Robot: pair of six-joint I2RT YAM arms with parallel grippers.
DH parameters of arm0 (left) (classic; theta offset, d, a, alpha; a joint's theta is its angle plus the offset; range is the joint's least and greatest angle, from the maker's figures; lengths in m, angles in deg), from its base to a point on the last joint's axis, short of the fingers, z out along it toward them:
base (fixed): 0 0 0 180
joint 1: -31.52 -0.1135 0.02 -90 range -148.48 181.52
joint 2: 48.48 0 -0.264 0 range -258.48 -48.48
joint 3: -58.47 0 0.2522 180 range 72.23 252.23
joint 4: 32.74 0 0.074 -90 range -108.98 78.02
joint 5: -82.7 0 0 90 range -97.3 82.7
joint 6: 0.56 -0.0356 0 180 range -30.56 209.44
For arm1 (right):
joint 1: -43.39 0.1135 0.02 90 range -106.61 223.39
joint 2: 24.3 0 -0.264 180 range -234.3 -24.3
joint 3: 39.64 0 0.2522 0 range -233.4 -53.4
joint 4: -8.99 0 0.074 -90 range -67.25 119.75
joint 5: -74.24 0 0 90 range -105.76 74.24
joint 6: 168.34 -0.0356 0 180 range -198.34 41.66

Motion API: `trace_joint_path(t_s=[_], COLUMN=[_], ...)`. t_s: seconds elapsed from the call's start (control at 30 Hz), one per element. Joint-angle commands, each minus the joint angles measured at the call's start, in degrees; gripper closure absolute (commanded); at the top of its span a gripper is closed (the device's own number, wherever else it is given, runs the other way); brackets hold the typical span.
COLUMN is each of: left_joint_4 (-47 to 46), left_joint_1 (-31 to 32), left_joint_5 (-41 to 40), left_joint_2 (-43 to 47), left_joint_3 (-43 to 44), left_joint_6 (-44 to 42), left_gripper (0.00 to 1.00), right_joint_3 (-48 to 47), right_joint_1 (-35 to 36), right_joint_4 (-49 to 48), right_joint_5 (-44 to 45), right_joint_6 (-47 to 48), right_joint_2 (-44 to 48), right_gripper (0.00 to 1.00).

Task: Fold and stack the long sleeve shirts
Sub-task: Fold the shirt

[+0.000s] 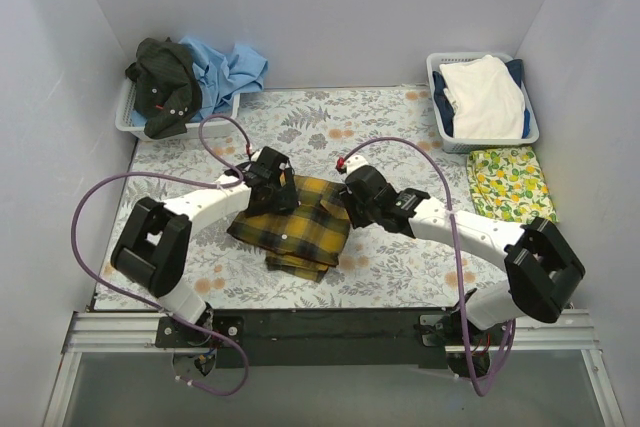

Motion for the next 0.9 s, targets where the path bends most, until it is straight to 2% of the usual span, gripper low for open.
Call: trace_joint_path(t_s=[0.0, 0.03, 0.07, 0.13, 0.17, 0.27, 0.3, 0.53, 0.77, 0.87], left_joint_4=[-2.4, -2.6, -3.0, -3.7, -4.6, -6.7, -7.1, -13.3, -16.3, -16.5], left_joint_1=[-1.9, -2.0, -2.2, -2.7, -3.4, -4.1, -4.2, -4.8, -6.0, -6.6], left_joint_5=[0.9, 1.4, 1.6, 2.4, 3.9, 6.1, 6.3, 14.0, 17.7, 19.3], left_joint_2=[-5.2, -6.3, -7.7, -9.3, -10.0, -13.2, -14.6, -20.1, -22.4, -23.1], left_joint_3=[3.0, 3.6, 4.1, 5.4, 6.1, 9.1, 9.9, 16.0, 19.1, 20.1], left_joint_6=[-2.8, -3.0, -3.4, -3.9, -4.2, -6.7, -8.5, -16.6, -20.3, -21.5], left_gripper=[0.15, 0.15, 0.15, 0.15, 0.15, 0.15, 0.15, 0.15, 0.16, 0.16], right_joint_3=[4.7, 5.5, 6.8, 8.6, 10.3, 12.7, 13.7, 15.9, 17.3, 17.8], right_joint_1=[0.0, 0.0, 0.0, 0.0, 0.0, 0.2, 0.3, 1.0, 1.5, 4.0], right_joint_4=[-3.8, -4.7, -6.6, -8.9, -11.3, -15.4, -15.5, -19.6, -27.7, -30.7], right_joint_5=[9.9, 9.9, 10.3, 9.2, 8.5, 5.1, 4.1, 2.3, 4.9, 6.0], right_joint_6=[14.2, 14.9, 15.3, 16.9, 18.9, 24.4, 25.7, 37.3, 43.6, 47.5], right_joint_2=[3.1, 3.7, 5.1, 6.9, 8.8, 12.4, 13.0, 12.5, 4.6, 1.1], right_gripper=[0.60, 0.59, 0.45, 0.33, 0.21, 0.04, 0.01, 0.01, 0.07, 0.07])
